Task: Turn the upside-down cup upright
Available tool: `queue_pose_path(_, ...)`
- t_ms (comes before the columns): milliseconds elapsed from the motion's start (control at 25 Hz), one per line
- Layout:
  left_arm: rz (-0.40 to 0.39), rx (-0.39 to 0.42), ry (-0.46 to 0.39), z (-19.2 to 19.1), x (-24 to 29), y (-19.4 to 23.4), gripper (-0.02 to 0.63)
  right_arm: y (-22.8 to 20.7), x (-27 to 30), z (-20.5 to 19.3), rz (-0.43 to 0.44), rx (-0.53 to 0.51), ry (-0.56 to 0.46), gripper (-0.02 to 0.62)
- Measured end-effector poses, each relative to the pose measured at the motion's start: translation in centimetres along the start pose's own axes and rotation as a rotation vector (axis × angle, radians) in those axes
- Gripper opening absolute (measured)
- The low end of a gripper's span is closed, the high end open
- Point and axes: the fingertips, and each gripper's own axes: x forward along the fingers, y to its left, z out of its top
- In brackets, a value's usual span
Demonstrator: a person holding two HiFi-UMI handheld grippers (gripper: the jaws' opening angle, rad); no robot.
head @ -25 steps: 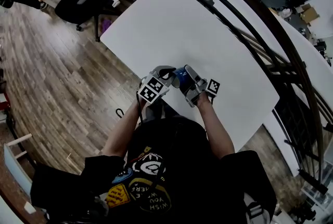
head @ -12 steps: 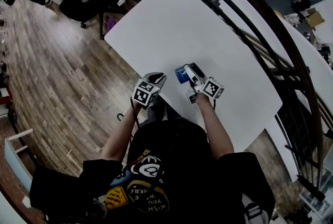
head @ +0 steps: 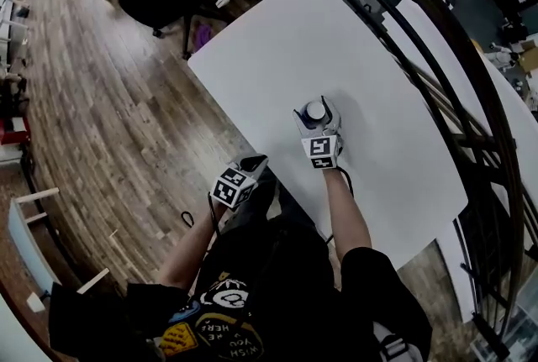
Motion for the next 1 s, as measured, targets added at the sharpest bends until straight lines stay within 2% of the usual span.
queue_pose_path(160,-0.007,0.024,-0.004,0.1,-1.2,0.0,0.006,1.4,1.0,-0.2,0.002,-0.163,0.027,0.379)
queue_pose_path(240,-0.014,0.046,-0.002,0.0,-1.6,-0.1,0.006,1.7,0.5,-0.5,0.016,-0.186,0.048,0.376)
queue_pose_path(320,-0.025,0.043,-0.012,0.0,-2.1,0.0,0.006,1.8,-0.2,-0.1,0.012,-0.163,0.039,0.367)
queue_pose_path(440,-0.048,0.027,-0.046,0.3,-3.0,0.7,0.006,1.5,-2.1,1.1,-0.042,-0.071,-0.001,0.368)
queue_pose_path(560,-0.064,0.011,-0.089,1.1,-3.9,1.1,0.006,1.0,-6.0,2.0,-0.140,0.137,-0.037,0.332)
queue_pose_path(640,-0.048,0.048,-0.109,2.2,-4.0,1.1,0.006,1.9,-9.4,2.1,-0.165,0.288,-0.035,0.245)
queue_pose_path(720,-0.009,0.116,-0.112,2.9,-3.5,0.8,0.006,4.1,-12.4,1.3,-0.142,0.419,-0.005,0.173)
queue_pose_path(760,0.006,0.152,-0.108,2.9,-3.2,0.4,0.006,5.6,-13.8,0.6,-0.129,0.480,-0.001,0.120)
queue_pose_path(800,0.009,0.178,-0.105,2.8,-3.0,-0.4,0.006,7.0,-15.4,-0.2,-0.120,0.535,0.004,0.035)
queue_pose_path(840,0.001,0.191,-0.103,2.5,-2.9,-1.5,0.006,8.5,-16.9,-1.1,-0.113,0.577,0.017,-0.003)
queue_pose_path(880,-0.016,0.191,-0.105,2.2,-2.9,-2.7,0.006,9.6,-18.1,-2.0,-0.104,0.592,0.034,-0.003)
queue_pose_path(1000,-0.059,0.171,-0.121,1.6,-3.9,-6.5,0.006,11.2,-20.6,-1.8,-0.074,0.524,0.048,-0.003)
